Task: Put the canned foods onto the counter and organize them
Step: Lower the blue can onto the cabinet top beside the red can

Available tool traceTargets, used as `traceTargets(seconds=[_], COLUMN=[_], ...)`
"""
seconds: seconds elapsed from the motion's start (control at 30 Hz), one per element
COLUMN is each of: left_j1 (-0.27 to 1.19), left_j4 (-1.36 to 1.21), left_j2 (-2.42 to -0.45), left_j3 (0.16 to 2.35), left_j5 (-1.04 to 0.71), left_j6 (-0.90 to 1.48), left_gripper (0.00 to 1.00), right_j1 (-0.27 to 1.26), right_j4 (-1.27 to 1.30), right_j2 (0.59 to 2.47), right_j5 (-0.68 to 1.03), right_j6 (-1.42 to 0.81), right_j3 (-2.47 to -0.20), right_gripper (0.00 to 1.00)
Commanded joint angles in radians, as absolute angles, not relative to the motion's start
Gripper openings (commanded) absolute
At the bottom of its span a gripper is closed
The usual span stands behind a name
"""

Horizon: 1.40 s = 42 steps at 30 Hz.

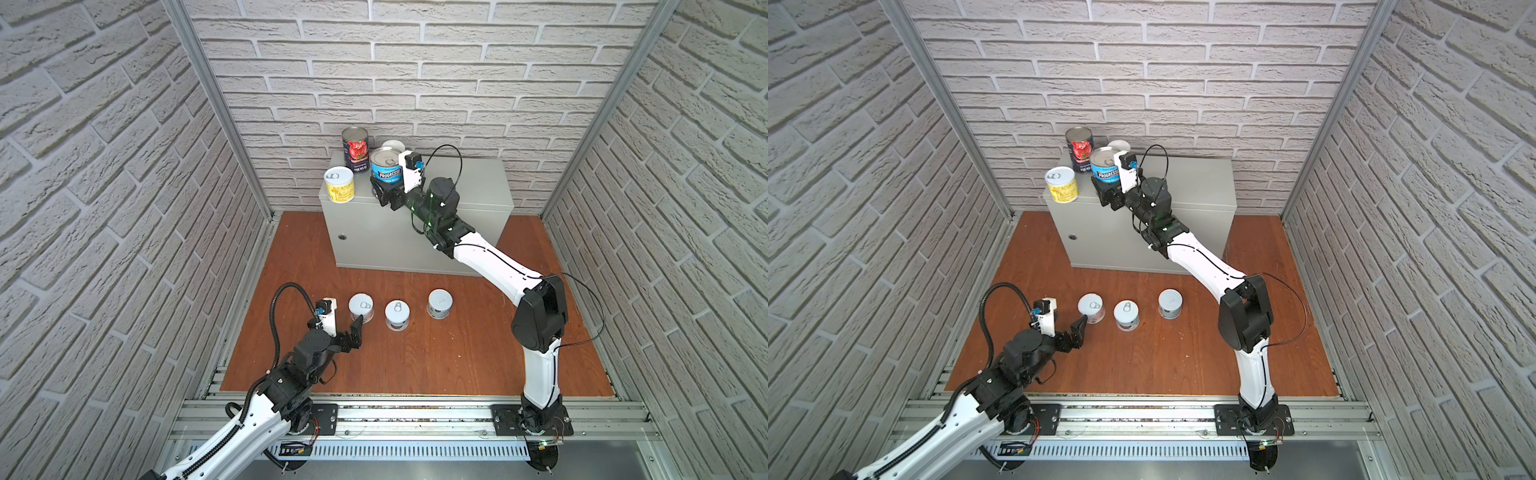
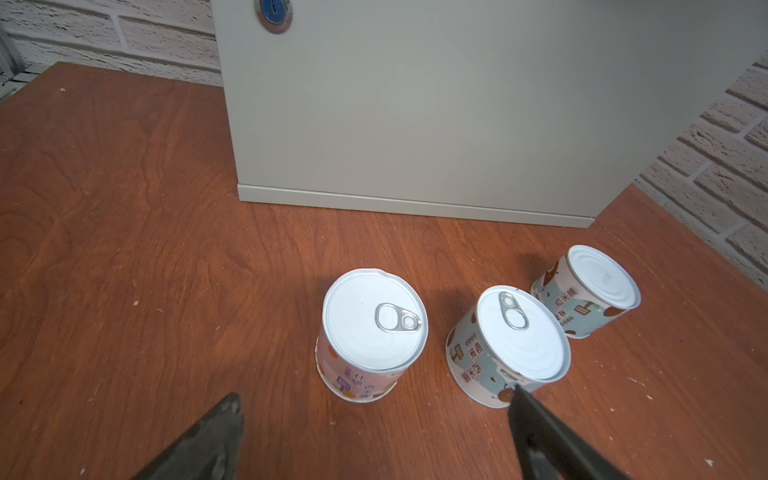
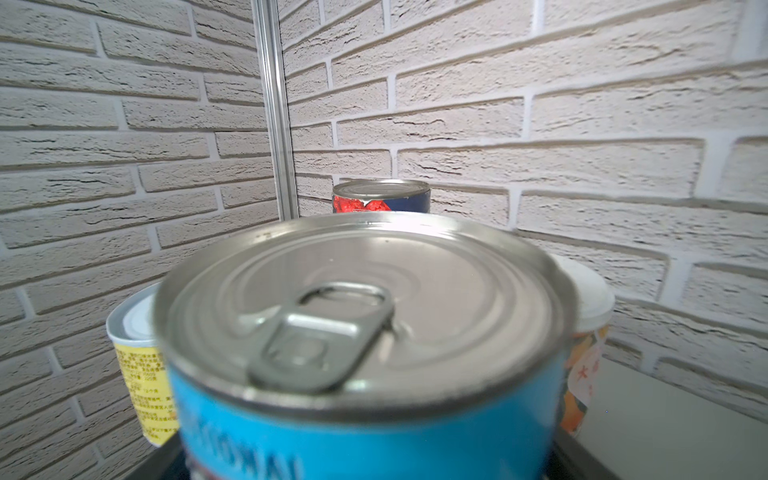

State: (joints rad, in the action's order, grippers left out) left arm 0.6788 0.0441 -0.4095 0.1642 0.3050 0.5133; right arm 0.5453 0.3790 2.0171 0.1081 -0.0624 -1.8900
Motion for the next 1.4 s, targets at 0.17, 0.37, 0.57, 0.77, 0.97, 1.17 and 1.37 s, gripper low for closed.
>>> traceTargets(seconds=[0.17,0.37,0.57,0.77,0.97,1.17,1.37], left_j1=[0.673,0.673,0.672,0.67,0.67,0.668,0.665], left_j4=[-0.006,-0.013,-0.05,-0.074,-0.075,-0.077,-0.081], left_j2=[-0.409,-0.423,-0.463,-0.52,-0.525,-0.527,-0.531], left_j3=[0.155,0.155,0.15,0.16,0.16,0.16,0.16], left_j5=[0.298,0.295,0.295,0.287,0.288,0.29,0.291], left_j6=[0.52,0.518,0.519,0.516,0.51,0.506,0.505], left_gripper=[0.99,0.98,0.99,0.99,0.98,0.98,0.98], right_j1=[0.549,0.546,0.546,0.546,0.545,0.546,0.545], right_j4=[0.405,0.399,0.411,0.396,0.387,0.402,0.427], right_j2=[1.992,2.012,2.029,2.058,2.076,2.085,2.037], right_j5=[0.039,0.003,0.003,0.006,-0.003,0.002,0.047], right_j6=[-0.026,-0.03,-0.025,-0.002,0.008,0.019,-0.013], right_j3=[-1.936,-1.935,-1.936,-1.968,-1.981,-1.973,-1.904], right_gripper=[0.71,0.71,0.71,0.73,0.74,0.78,0.93])
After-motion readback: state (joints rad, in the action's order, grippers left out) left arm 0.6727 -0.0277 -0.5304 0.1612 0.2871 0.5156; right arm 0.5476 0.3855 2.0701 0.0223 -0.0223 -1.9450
